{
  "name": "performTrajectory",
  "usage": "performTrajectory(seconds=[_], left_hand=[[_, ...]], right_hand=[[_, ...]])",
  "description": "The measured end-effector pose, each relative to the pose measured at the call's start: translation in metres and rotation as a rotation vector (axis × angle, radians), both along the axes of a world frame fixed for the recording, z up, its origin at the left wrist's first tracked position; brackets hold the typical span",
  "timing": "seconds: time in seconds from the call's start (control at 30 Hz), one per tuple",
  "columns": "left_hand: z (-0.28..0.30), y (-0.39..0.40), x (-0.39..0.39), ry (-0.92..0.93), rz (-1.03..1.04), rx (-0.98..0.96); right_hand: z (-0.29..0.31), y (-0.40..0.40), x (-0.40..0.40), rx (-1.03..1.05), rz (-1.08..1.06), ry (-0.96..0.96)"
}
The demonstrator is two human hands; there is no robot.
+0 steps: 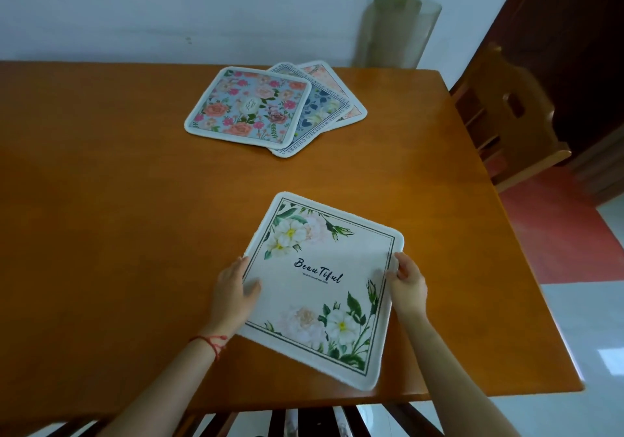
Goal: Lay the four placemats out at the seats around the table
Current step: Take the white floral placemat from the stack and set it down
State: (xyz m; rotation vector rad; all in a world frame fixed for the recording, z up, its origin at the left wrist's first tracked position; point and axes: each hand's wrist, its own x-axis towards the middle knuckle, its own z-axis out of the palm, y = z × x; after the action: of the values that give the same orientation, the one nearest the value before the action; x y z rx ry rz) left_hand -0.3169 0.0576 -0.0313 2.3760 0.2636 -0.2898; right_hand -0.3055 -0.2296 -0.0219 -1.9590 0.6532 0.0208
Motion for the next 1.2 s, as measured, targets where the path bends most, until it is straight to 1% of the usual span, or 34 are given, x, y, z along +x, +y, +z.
performTrajectory(seconds=[0.17,0.27,0.4,0.6,0.77,1.0,1.2], left_hand=[[-0.003,-0.004,-0.021,0.006,0.086,-0.073],[0.001,-0.004,-0.018,0.011,0.119,-0.101],[0.005,-0.004,-0.005,0.014,0.112,-0.142],[0.001,0.003,-0.014,0.069,0.224,-0.247],[-0.005,0.004,-0.039,0.064,0.297,-0.28],[-0.006,-0.003,-0.051,0.044,0.329,-0.29],[-0.005,0.0,-0.047,0.043,0.312,-0.311]], right_hand=[[-0.007,-0.008,-0.007,0.003,0.03,-0.014],[-0.015,-0.008,-0.024,-0.027,0.012,-0.032],[-0.022,-0.004,-0.04,0.005,-0.02,0.003],[-0.015,0.0,-0.024,0.05,0.077,0.009],[-0.01,0.0,-0.008,0.016,0.184,0.014],[-0.011,-0.004,-0.011,0.002,0.229,0.012],[-0.019,-0.003,-0.02,0.006,0.231,0.014]])
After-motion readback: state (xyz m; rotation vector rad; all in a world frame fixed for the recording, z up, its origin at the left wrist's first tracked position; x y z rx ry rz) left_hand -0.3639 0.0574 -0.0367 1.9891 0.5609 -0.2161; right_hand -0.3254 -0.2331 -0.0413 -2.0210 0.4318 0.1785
